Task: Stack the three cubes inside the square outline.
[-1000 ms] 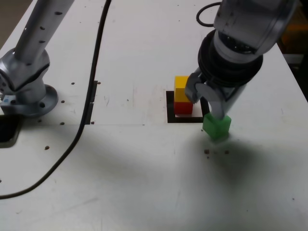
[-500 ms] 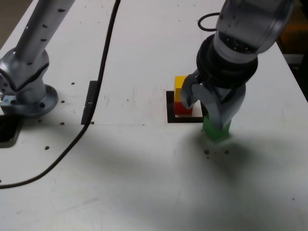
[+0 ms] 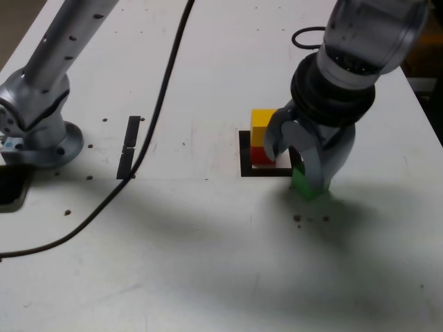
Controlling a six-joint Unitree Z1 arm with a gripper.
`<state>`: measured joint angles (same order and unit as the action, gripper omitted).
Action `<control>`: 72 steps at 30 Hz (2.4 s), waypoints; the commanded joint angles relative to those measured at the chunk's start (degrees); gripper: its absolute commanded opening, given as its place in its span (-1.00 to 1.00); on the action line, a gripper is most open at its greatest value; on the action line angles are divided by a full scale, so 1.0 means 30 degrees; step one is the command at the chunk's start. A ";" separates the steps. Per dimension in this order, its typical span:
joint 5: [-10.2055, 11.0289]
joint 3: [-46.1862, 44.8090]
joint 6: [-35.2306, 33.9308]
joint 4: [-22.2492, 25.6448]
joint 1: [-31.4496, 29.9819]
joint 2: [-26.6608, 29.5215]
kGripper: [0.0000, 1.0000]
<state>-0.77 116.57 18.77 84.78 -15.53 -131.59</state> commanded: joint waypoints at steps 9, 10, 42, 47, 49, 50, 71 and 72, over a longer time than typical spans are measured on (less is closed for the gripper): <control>-0.0416 0.0329 0.0129 -0.0138 -0.0157 -0.0235 0.20; -0.0431 0.0336 0.0132 -0.0153 -0.0167 -0.0276 0.20; -0.1118 0.0669 0.0740 -0.1431 0.0457 -0.2230 0.40; -0.1146 0.0859 0.0744 -0.1626 0.0460 -0.2353 0.59; -0.1194 0.0931 0.0744 -0.1714 0.0469 -0.2381 0.58; -0.1244 0.0981 0.0744 -0.1768 0.0480 -0.2388 0.54; -0.1718 -0.0274 -0.0402 -0.2117 0.0558 -0.0330 -0.67; -0.1667 -0.0424 -0.0509 -0.2095 0.0542 -0.0092 -0.67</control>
<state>-5.96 115.62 17.54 78.32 -13.91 -133.27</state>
